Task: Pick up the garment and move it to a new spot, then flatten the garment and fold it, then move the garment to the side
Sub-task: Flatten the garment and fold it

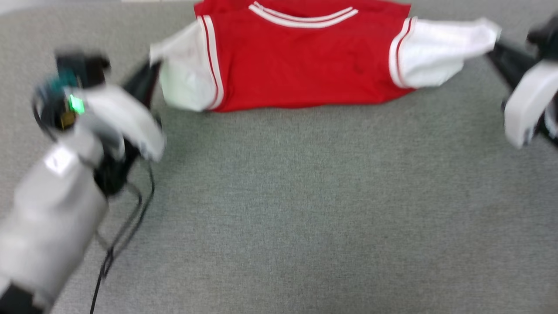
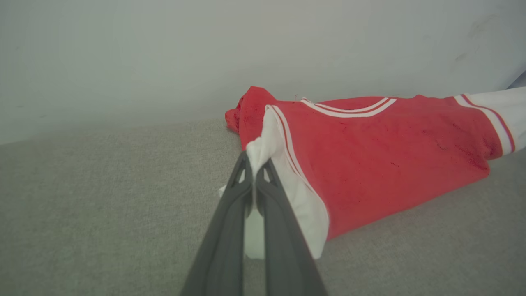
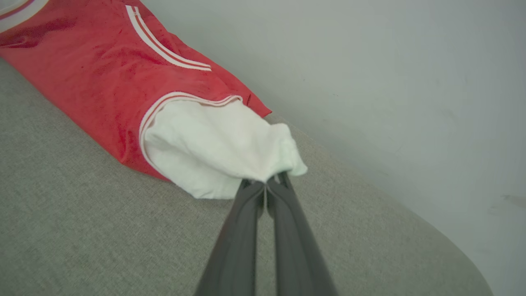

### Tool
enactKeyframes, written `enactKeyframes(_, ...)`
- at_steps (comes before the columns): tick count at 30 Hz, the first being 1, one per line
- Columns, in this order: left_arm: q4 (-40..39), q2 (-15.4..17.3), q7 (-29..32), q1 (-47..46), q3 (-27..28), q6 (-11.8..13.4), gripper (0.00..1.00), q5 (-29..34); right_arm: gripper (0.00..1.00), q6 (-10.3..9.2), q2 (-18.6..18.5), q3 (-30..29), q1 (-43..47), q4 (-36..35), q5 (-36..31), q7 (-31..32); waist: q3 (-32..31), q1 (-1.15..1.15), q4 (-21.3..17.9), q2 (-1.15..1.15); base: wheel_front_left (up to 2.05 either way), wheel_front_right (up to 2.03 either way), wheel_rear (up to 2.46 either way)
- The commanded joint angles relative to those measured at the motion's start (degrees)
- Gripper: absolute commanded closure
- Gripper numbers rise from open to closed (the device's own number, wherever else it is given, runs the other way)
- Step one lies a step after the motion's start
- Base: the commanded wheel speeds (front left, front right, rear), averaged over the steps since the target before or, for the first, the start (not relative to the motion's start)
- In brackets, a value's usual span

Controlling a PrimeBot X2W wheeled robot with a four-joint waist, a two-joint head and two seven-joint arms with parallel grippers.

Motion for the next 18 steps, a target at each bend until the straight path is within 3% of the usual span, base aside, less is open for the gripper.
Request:
enactKeyframes(1,-2.2,1.2,-0.5,5.4,-0.3,0.8,1.0,-0.4,1.0,-0.04,-0.9,0.6,4.1,-1.1,0.7,-1.3,-3.6,0.0,-0.5,0.0,0.0,0.0,0.0)
enactKeyframes(10,-14.4,6.0,-0.9,30.1,0.7,6.2,1.0,-3.7,1.0,-0.04,-4.0,-0.4,25.1,-5.5,2.9,-4.4,-12.9,0.0,-1.3,0.0,0.0,0.0,0.0)
enactKeyframes(11,-17.2,7.9,-1.0,36.6,0.3,8.7,1.0,-3.8,1.0,-0.04,-4.6,-2.0,31.9,-5.9,2.6,-4.7,-15.4,0.0,-1.5,0.0,0.0,0.0,0.0)
enactKeyframes(18,-22.1,10.7,-1.0,47.4,2.0,12.6,1.0,-6.7,1.0,-0.04,-4.8,-7.7,45.8,-6.3,4.4,-5.2,-19.4,0.0,-1.9,0.0,0.0,0.0,0.0)
